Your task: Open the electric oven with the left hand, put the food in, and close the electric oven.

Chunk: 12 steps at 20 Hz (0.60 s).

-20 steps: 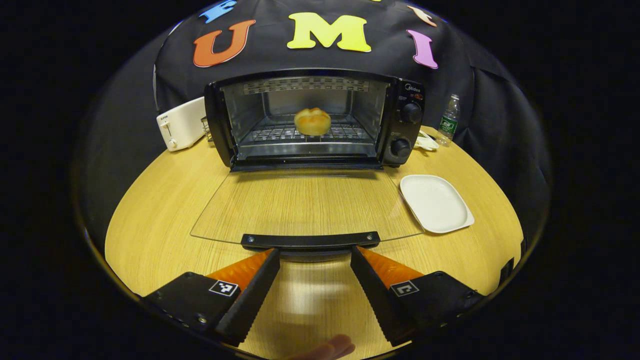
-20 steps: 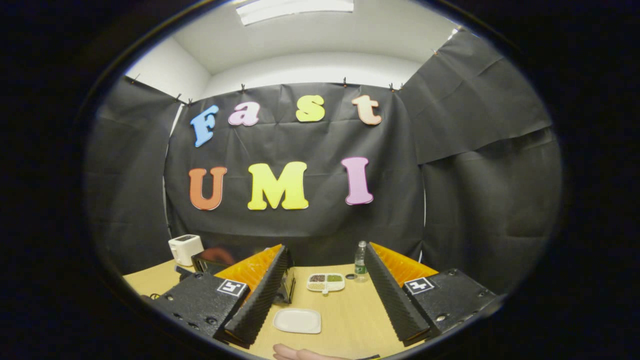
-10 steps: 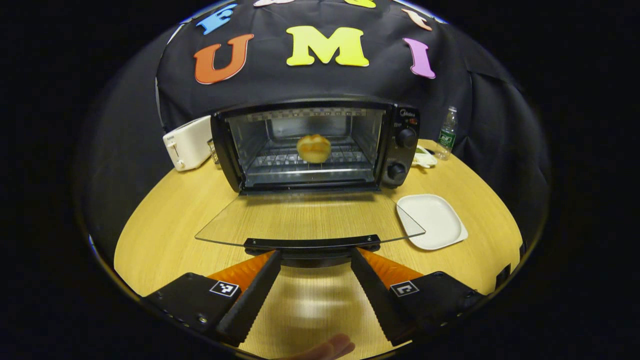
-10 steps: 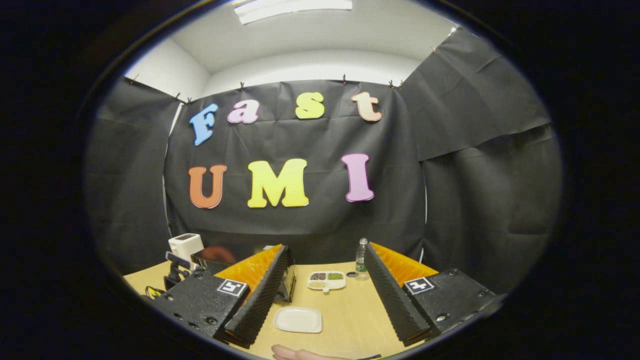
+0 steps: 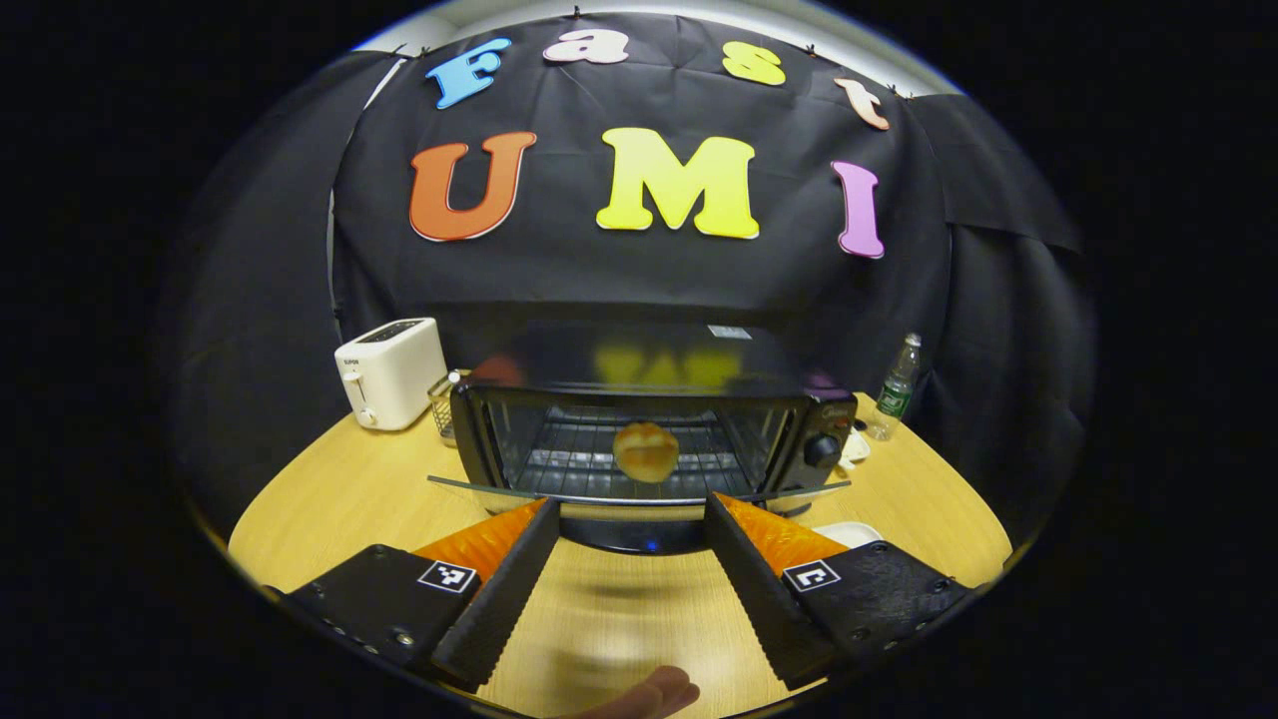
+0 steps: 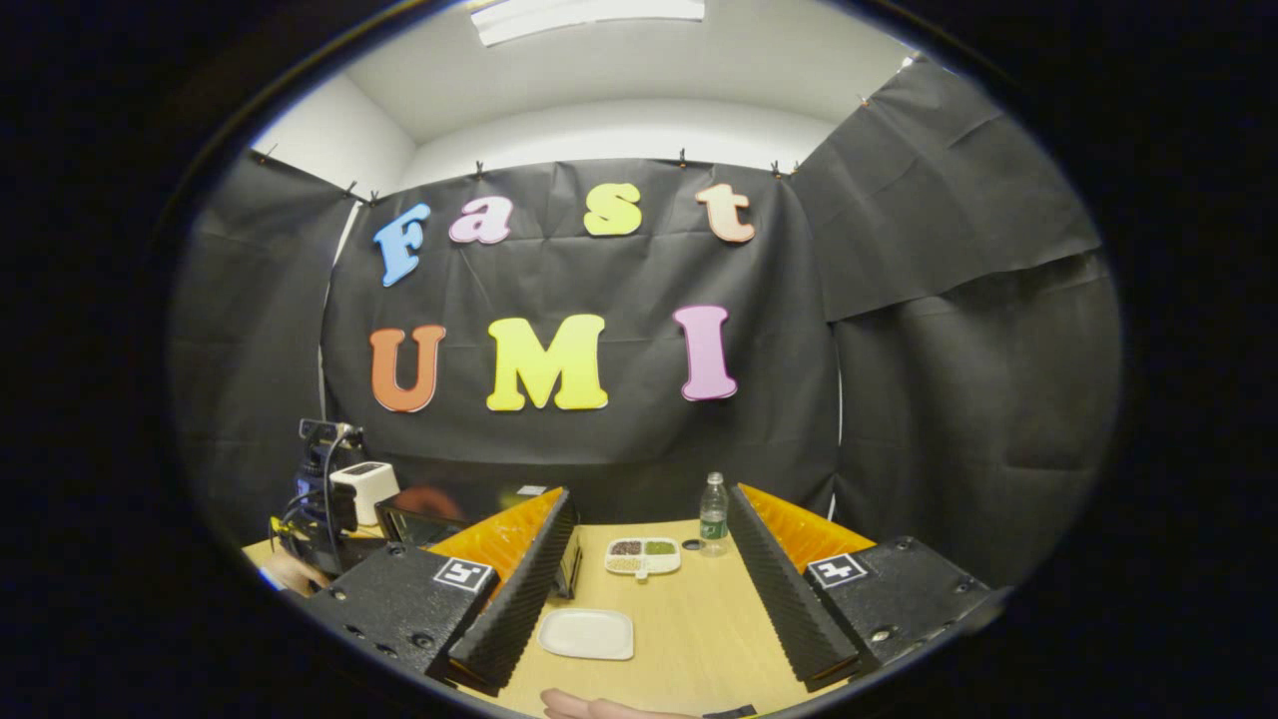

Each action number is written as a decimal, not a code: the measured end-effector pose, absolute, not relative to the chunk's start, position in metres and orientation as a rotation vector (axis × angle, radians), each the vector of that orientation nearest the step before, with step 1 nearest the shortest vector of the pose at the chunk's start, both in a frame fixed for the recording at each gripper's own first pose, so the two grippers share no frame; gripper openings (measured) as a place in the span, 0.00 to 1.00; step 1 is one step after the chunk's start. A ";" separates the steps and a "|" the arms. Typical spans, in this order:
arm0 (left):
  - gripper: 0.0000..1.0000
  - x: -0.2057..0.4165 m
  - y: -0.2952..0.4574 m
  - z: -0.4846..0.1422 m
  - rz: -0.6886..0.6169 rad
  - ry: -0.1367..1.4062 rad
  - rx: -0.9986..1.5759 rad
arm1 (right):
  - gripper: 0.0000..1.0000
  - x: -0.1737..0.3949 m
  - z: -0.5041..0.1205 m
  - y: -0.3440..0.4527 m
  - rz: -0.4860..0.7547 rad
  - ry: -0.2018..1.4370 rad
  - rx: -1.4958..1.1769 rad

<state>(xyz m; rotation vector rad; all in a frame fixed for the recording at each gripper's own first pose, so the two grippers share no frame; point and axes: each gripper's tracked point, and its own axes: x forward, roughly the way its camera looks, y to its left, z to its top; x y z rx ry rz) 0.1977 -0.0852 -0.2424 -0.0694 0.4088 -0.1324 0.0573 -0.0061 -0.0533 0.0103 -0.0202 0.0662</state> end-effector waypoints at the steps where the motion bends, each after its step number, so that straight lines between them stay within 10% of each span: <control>1: 0.96 0.207 -0.083 -0.235 -0.135 0.379 -0.072 | 0.92 0.055 -0.054 -0.007 0.062 -0.022 0.006; 12: 0.92 0.162 -0.055 -0.159 -0.110 0.238 -0.138 | 0.92 0.022 -0.044 -0.007 0.037 -0.044 0.006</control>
